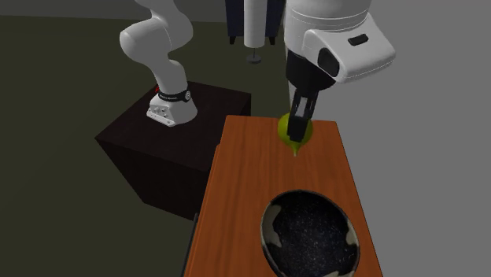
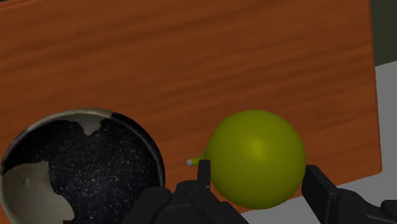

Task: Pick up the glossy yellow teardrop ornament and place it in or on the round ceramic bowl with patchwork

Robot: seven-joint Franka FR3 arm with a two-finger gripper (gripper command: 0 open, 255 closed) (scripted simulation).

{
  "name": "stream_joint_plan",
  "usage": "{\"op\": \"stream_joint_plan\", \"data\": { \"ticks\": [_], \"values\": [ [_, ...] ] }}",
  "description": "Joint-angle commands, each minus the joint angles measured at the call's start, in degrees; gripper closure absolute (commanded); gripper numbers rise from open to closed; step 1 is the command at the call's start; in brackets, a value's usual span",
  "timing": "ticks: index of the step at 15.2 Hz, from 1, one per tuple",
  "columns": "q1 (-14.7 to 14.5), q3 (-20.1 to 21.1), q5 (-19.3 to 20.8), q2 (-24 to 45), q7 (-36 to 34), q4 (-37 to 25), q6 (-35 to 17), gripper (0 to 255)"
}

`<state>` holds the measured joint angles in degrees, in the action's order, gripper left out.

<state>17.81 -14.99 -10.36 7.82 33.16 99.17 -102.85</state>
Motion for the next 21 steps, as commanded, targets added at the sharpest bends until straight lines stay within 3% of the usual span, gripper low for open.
{"op": "stream_joint_plan", "data": {
  "ticks": [1,6,10,21],
  "values": [
    [1.04,-0.52,-0.86,3.60,1.36,-4.93,1.72,255],
    [5.33,-1.33,-3.87,15.93,4.95,-21.94,7.44,255],
    [10.30,-0.96,-6.42,28.47,6.26,-41.42,14.79,255],
    [9.00,-0.92,-6.37,27.35,7.76,-31.03,5.73,255]
  ]
}}
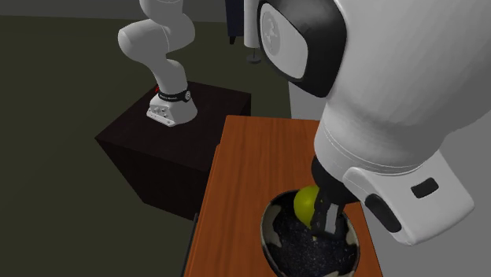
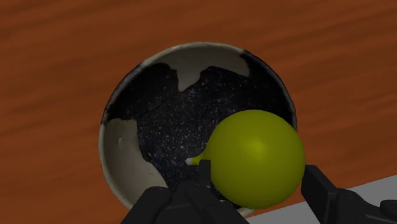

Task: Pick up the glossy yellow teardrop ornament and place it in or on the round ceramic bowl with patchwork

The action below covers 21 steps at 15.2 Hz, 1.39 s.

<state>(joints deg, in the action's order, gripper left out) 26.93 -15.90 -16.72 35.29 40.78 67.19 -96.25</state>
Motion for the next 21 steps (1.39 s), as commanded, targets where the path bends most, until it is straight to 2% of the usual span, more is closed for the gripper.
{"op": "stream_joint_plan", "data": {
  "ticks": [1,9,10,15,19,21],
  "values": [
    [-0.22,0.02,-0.06,-0.07,0.30,1.89,-1.82,255],
    [-0.22,0.02,-0.06,-0.07,0.30,1.89,-1.82,255],
    [-0.22,0.01,-0.06,-0.08,0.31,1.90,-1.82,0],
    [-0.22,0.02,-0.06,-0.08,0.30,1.90,-1.82,0],
    [1.60,0.01,-0.13,1.61,-0.54,-8.15,6.43,0],
    [1.60,0.01,-0.13,1.59,-0.54,-8.12,6.42,0]
  ]
}}
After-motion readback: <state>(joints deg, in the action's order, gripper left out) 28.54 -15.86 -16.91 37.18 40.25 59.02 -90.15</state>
